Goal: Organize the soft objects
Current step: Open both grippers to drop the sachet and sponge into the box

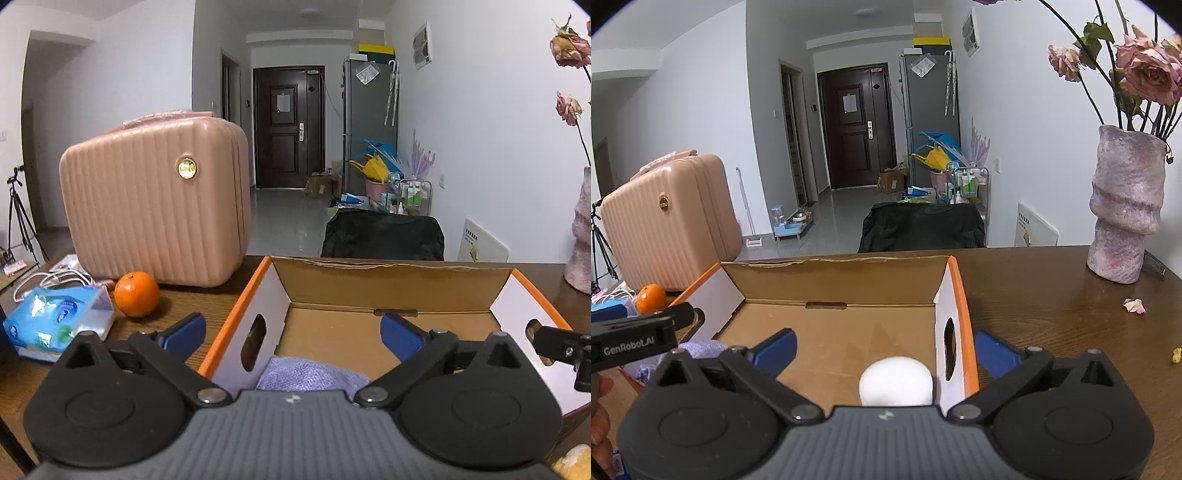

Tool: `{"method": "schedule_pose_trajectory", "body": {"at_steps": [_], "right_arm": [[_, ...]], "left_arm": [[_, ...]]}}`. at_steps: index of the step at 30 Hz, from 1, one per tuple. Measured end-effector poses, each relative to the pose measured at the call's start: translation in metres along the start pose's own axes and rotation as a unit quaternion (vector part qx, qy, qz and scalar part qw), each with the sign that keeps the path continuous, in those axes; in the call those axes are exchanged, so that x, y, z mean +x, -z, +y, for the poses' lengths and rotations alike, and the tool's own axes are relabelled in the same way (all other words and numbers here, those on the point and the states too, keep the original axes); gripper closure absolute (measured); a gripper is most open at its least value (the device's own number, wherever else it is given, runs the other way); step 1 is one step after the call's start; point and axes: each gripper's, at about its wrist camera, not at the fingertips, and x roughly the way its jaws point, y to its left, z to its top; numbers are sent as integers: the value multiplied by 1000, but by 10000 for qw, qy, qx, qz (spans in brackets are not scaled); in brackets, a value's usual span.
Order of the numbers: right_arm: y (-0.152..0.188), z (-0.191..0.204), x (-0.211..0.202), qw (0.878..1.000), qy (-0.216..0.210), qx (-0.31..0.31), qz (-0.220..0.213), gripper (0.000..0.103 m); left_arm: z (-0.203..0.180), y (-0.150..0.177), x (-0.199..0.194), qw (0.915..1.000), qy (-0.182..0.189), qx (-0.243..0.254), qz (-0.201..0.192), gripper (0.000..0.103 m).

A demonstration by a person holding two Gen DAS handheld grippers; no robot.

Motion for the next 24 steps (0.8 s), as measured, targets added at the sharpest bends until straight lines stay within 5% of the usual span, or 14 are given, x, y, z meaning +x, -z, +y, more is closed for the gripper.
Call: {"method": "schedule_pose_trajectory", "body": {"at_steps": [24], "right_arm": [[7,4,-40,9996,20,-97,-274,0]], "left_arm": [[10,3,-35,9998,38,-20,-209,0]]}}
